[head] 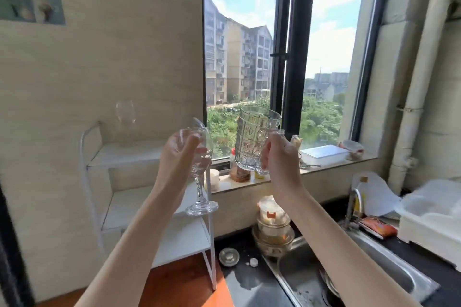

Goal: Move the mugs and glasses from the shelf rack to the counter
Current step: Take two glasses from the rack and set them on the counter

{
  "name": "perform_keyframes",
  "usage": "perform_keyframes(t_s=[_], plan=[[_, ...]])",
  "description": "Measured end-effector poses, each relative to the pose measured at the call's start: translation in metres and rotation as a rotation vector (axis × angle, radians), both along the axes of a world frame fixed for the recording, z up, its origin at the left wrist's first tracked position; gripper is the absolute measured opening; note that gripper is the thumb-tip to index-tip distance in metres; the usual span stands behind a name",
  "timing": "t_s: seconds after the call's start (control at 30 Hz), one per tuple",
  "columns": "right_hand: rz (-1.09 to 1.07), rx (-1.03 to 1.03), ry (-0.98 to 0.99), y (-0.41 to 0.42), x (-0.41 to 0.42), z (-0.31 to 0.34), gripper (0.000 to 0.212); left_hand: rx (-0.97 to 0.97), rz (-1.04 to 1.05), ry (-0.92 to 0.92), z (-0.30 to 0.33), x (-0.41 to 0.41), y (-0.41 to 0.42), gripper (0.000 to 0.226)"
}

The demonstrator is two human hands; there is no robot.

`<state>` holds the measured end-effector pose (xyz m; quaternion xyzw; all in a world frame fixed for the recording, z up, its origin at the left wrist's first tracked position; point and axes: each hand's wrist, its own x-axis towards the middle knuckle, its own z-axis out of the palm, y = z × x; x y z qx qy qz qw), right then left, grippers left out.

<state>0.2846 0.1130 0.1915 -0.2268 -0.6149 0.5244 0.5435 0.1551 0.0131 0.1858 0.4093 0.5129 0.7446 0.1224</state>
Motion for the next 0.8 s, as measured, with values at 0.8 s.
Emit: perform_keyframes(t_s=[0.8], plan=[[-1.028, -0.243, -0.115, 0.041, 0.705, -0.083, 0.035, -0.135, -0.877, 0.065, -0.066, 0.667, 0.206, 0.042]])
